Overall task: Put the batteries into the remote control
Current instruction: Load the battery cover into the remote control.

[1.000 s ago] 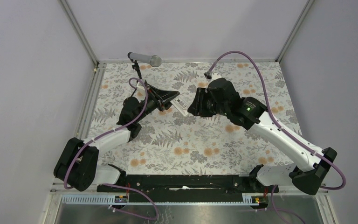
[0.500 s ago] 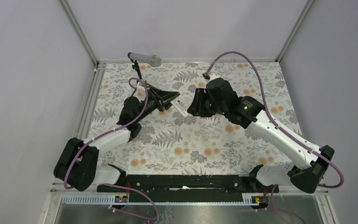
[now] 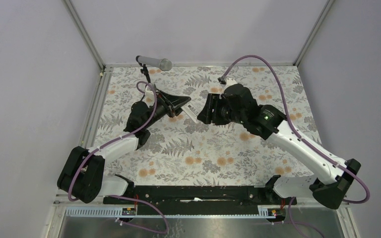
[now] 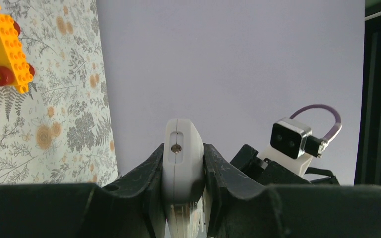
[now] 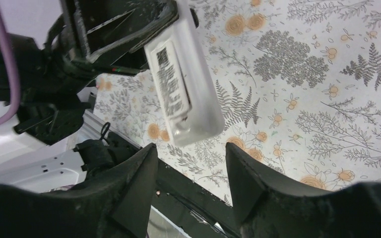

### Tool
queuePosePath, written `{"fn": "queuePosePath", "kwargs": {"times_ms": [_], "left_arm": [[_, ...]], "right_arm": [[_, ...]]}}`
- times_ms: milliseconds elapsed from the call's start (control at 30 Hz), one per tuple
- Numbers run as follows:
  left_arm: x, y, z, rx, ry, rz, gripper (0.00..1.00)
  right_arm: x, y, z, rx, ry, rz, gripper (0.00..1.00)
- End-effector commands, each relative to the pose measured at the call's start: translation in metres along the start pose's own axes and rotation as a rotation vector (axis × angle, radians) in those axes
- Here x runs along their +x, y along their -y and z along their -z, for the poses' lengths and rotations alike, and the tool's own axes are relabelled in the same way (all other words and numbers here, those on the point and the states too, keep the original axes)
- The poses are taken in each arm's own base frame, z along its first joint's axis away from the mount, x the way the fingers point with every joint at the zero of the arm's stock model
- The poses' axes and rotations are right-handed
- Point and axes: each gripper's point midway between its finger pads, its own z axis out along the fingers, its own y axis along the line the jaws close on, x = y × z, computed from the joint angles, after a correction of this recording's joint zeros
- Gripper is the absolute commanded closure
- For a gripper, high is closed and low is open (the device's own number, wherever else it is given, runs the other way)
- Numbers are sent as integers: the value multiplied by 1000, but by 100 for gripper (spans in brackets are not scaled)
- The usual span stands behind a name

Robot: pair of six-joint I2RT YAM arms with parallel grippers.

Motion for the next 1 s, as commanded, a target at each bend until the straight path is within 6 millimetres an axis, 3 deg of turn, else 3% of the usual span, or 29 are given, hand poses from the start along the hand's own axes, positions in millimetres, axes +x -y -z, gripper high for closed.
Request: {"fn": "queuePosePath", "kwargs": {"times_ms": [0,167,267,533,833,967], "left_arm": [[-5,54,2,149,0,-74,100],[-9,59,2,173,22,-40,100],[-11,64,4,192,39,-22,100],[-13,75,11,205,69,-17,100],[-12,70,12,197,71,3,100],[-13,70,11,195,70,9,100]], "right_arm": [[-19,-21,33,-135,107,6,38],[-18,-26,31,-181,124,-85,10],[-18,-23,20,-159,110,-187,1],[-21,-37,-7,-279,123,-376,1],[-45,-36,6,-361,264,-410,0],[-43,-38,4,-392,248,-431,0]]}}
